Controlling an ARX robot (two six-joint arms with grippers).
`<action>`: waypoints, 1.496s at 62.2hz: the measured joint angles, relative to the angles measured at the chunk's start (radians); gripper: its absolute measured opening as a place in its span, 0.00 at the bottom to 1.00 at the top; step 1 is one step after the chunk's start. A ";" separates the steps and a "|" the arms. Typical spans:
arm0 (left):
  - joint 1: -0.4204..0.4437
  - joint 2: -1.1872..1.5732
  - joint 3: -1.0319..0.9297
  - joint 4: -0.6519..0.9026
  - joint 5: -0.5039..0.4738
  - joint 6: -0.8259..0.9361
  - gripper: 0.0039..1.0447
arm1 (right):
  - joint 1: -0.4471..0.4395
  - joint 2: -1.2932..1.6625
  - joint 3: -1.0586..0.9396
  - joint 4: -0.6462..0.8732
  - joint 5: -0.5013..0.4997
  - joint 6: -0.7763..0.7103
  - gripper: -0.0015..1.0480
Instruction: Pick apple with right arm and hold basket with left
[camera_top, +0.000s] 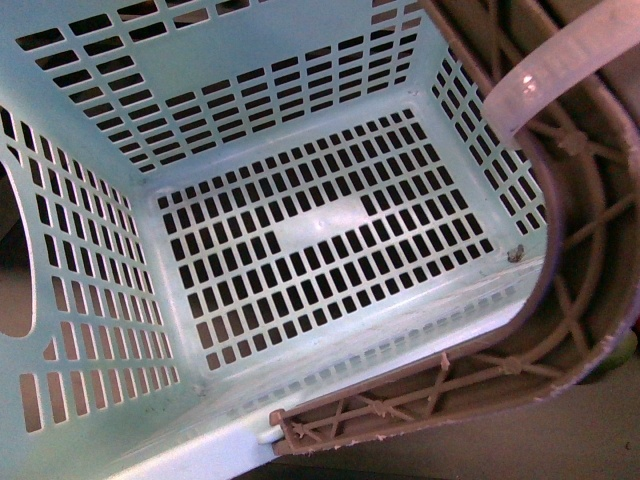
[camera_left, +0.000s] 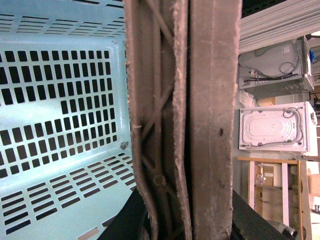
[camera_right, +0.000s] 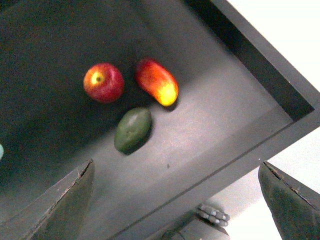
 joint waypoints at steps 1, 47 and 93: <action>0.000 0.000 0.000 0.000 0.000 -0.001 0.17 | -0.010 0.050 0.002 0.047 -0.006 -0.026 0.92; 0.000 0.002 0.000 0.000 -0.004 0.000 0.17 | 0.193 1.371 0.515 0.595 -0.135 -0.660 0.92; 0.000 0.002 0.000 0.000 -0.004 0.001 0.17 | 0.199 1.683 0.935 0.417 -0.165 -0.726 0.92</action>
